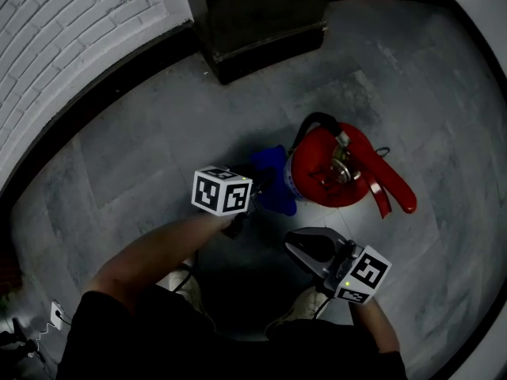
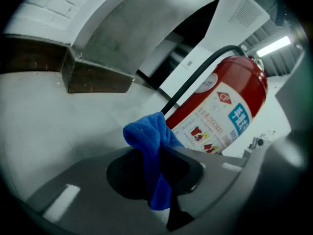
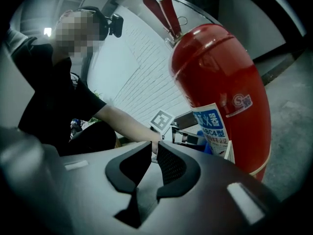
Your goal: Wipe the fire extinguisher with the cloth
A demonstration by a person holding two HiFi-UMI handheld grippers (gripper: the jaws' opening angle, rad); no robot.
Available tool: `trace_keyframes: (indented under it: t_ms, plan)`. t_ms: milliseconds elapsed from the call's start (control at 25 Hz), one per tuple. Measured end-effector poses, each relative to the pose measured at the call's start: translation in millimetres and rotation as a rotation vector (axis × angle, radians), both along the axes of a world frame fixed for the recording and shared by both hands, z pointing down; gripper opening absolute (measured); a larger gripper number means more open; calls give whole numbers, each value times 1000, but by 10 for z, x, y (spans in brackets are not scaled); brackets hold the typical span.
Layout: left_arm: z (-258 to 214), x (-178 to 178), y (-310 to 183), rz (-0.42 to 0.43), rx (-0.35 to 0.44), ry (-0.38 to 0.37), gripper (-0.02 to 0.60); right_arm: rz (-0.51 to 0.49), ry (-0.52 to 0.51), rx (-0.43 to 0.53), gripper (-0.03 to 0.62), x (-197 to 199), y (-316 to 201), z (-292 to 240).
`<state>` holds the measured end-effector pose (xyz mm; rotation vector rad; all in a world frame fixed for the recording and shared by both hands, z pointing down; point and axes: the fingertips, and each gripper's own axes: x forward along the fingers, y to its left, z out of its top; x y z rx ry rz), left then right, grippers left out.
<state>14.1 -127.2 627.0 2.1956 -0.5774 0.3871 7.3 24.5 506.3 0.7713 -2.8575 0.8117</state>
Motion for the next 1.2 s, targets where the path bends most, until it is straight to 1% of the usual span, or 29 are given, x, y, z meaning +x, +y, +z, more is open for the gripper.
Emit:
trace_keyframes:
  t_ms: [120,200,360,440,520,720,880,1000,1080,1120,1200]
  plan:
    - [135,10,-12,-10,-15,27,49,-31,40,-11,41,-60,36,56]
    - [302,-21,29,-7,-38,2,49,-39,63,-23,41,-71,71,95]
    - [685,-66,195,-14,-149,-49,49,-53,83,-52,41,-46,154,179]
    - [779,-33,228,-14,-178,-60,49,-56,89,-61,41,-38,170,223]
    - [836,5,228,-13,-190,-69,49,-59,95,-71,41,-34,176,253]
    - [1025,-10,177,-4,-208,-140,49,-63,82,-85,38,-16,167,260]
    - [1117,-11,148,9,-229,-173,49,-54,74,-89,34,17,173,240]
    - [1206,-15,164,19,-266,-204,49,-49,101,-97,32,75,219,282]
    - [1231,-15,174,30,-297,-204,49,-38,109,-95,32,98,227,290]
    - [1211,-19,157,33,-299,-196,49,-32,111,-96,31,99,227,283]
    - [1116,-59,85,25,-266,-175,49,-29,112,-98,29,71,235,256]
